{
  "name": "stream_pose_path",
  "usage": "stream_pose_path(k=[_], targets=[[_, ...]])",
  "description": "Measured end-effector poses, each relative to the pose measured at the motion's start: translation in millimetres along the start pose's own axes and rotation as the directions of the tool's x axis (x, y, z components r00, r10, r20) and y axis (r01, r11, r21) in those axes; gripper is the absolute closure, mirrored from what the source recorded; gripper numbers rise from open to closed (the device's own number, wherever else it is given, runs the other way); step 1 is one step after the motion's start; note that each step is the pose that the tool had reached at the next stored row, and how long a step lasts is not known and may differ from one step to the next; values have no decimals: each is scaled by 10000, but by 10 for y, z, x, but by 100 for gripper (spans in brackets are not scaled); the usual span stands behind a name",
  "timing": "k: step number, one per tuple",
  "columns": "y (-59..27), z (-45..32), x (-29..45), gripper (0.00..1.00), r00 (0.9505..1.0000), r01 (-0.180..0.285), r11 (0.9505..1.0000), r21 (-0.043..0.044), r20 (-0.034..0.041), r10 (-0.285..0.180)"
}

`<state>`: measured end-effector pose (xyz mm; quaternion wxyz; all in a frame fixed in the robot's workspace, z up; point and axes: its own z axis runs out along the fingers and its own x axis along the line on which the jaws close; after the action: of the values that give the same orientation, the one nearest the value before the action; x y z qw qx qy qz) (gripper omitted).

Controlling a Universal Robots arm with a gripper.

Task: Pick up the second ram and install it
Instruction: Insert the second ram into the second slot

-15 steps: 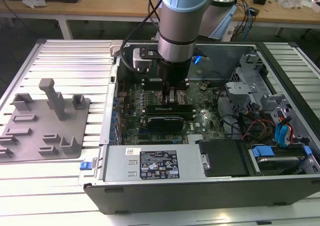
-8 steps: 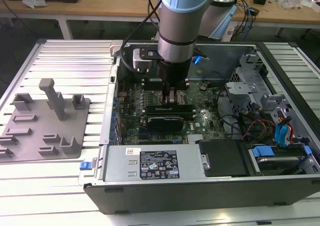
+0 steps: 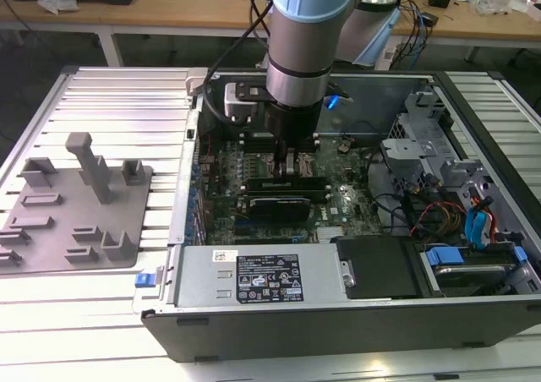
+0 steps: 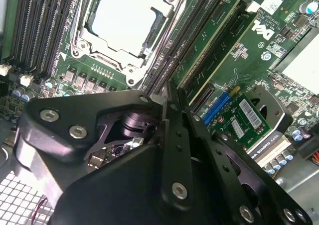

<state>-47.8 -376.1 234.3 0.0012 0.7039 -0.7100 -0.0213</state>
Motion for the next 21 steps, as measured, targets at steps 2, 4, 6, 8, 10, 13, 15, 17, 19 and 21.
stream_pose_path(k=[2, 4, 6, 8, 10, 13, 15, 17, 19, 21], targets=[[6, 0, 0, 91, 10000, -21, 10000, 2, -1, 21], [11, 1, 1, 91, 10000, -47, 10000, 4, 0, 47], [13, 8, 1, 91, 10000, -99, 10000, 4, 0, 99], [14, 28, 1, 91, 9999, -112, 9999, 8, 7, 112], [17, 48, 2, 91, 9999, -119, 9999, 7, 9, 119], [16, 81, 3, 91, 9999, -122, 9999, 8, 11, 122], [16, 89, 4, 91, 9999, -121, 9999, 5, 7, 121], [16, 101, 4, 91, 9999, -123, 9999, 4, 6, 123], [16, 103, 4, 91, 9999, -122, 9999, 6, 9, 122], [16, 103, 3, 91, 9999, -123, 9999, 7, 10, 123]])
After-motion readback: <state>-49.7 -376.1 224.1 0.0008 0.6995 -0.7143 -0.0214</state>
